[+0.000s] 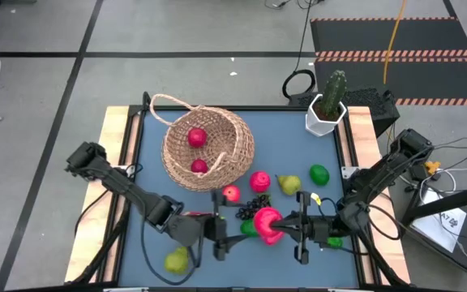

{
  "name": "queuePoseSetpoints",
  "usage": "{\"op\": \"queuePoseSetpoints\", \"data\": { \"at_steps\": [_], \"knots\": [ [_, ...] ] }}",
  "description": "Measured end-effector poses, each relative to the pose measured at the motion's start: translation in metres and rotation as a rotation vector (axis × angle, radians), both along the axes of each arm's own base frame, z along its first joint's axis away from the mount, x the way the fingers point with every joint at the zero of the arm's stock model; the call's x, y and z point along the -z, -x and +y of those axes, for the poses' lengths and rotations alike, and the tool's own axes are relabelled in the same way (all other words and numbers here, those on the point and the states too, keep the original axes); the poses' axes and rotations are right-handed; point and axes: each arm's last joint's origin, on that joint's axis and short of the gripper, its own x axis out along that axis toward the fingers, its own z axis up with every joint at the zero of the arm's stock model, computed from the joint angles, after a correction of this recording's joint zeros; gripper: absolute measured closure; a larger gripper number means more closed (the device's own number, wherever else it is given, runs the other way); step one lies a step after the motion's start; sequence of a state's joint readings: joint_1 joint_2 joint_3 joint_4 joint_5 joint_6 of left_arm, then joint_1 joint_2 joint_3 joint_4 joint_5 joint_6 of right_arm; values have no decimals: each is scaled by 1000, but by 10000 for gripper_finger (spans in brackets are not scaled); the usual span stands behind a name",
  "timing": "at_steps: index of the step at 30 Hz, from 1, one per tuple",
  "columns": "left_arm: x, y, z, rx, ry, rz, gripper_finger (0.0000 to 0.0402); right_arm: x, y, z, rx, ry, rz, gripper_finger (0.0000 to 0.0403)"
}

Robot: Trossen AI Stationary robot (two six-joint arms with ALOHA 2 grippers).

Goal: Build produce basket
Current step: Put the red apple into the basket

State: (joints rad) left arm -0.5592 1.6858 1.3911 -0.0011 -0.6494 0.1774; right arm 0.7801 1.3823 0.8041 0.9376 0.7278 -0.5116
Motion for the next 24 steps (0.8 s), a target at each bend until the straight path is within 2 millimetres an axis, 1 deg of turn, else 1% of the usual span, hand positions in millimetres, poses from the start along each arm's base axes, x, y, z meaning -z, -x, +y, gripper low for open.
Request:
{"op": "queuePoseSetpoints", "data": {
  "at_steps": [6, 9, 11, 13, 17, 24],
  "knots": [
    [1, -10, 7, 33, 38, -30, 2, 2, 0, -2, 1, 12, -13, 400],
    [5, -16, 9, 30, 33, -31, 2, 0, 0, -2, -44, 14, -31, 400],
    [7, -18, 9, 55, 38, -24, 2, 0, -1, -2, -59, 7, -38, 400],
    [9, -25, 10, 84, 63, -45, 2, 0, -1, -2, -57, 5, -37, 400],
    [16, -30, 10, 104, 56, -41, 2, 1, -1, -2, -56, 10, -31, 401],
    [14, -33, 12, 102, 67, -68, 2, 2, -3, -4, -50, 15, -21, 402]
  ]
}}
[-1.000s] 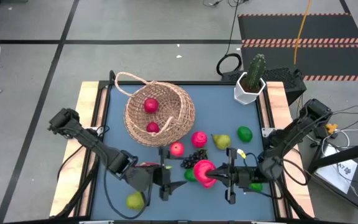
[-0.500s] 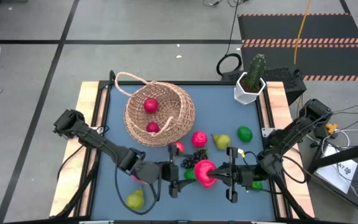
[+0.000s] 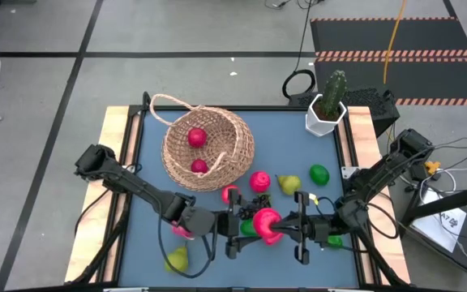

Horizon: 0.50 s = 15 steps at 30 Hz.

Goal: Build produce basket
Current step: Put the red apple into the basket

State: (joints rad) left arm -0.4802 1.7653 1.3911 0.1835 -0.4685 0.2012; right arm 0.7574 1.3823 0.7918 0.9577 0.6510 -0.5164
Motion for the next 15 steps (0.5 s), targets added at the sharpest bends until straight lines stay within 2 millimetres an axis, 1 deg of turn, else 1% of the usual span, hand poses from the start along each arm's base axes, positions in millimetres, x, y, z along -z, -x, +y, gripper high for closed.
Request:
{"op": "queuePoseSetpoints", "data": {
  "at_steps": [11, 15],
  "knots": [
    [3, -3, 1, -6, -5, 5, 2, 2, -5, -5, 10, -36, 23, 402],
    [7, -7, 2, 30, 23, 0, 1, 2, -5, -5, 6, -38, 20, 402]
  ]
}}
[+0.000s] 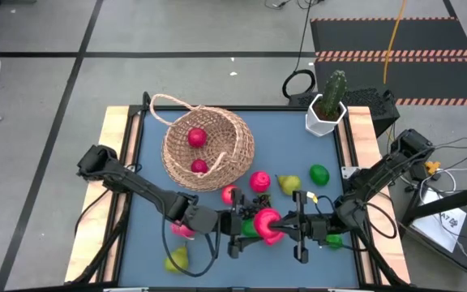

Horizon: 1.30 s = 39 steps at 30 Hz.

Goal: Build produce basket
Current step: Put the red apple into the basket

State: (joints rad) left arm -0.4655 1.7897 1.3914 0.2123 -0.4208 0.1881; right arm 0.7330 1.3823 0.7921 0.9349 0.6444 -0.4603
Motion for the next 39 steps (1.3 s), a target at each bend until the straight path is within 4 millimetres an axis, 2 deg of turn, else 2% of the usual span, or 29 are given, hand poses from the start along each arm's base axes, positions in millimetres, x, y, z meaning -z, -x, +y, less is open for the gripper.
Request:
{"op": "queuePoseSetpoints", "data": {
  "at_steps": [24, 39],
  "knots": [
    [0, -4, 3, 102, 140, 5, 2, 0, 0, 1, -38, 33, -7, 399],
    [0, -5, 5, 112, 144, 9, 6, 0, -1, 0, -29, 35, -8, 400]
  ]
}}
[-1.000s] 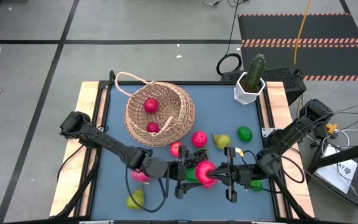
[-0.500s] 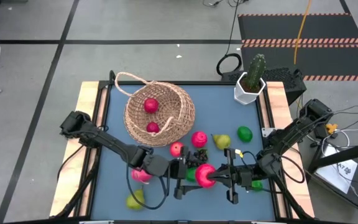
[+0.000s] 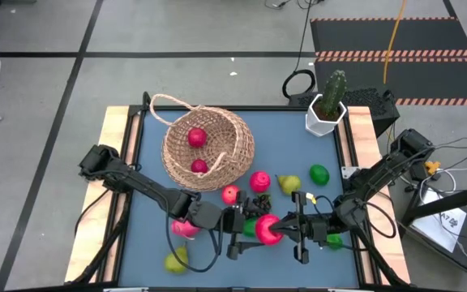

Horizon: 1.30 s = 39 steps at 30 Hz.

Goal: Build produce basket
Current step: Put the red apple into the basket

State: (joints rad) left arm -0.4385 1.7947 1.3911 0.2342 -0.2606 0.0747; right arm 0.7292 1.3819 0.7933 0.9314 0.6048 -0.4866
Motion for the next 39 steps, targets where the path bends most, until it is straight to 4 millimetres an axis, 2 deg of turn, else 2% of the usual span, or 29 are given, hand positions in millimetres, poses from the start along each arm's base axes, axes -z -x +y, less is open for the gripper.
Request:
{"op": "queuePoseSetpoints", "data": {
  "at_steps": [9, 17, 20, 27, 31, 35, 39],
  "knots": [
    [0, 0, 0, -2, -25, -6, 60, 0, 0, 0, -3, 2, 0, 399],
    [-1, 0, 0, -3, -39, -12, 38, -1, 2, 3, -8, 22, -13, 388],
    [-1, 0, 0, -1, -46, -21, 38, -2, 5, 5, -18, 13, -27, 358],
    [-1, 0, 0, -1, -50, -16, 48, -9, 12, 10, -35, -15, -83, 252],
    [-1, 0, 0, -1, -51, -15, 42, -15, 20, 14, -23, -39, -130, 206],
    [-1, 0, 0, -1, -52, -13, 40, -18, 31, 18, 77, -29, -113, 184],
    [-3, 2, 1, 0, -58, -12, 40, -26, 45, 17, 158, -53, -87, 183]
  ]
}}
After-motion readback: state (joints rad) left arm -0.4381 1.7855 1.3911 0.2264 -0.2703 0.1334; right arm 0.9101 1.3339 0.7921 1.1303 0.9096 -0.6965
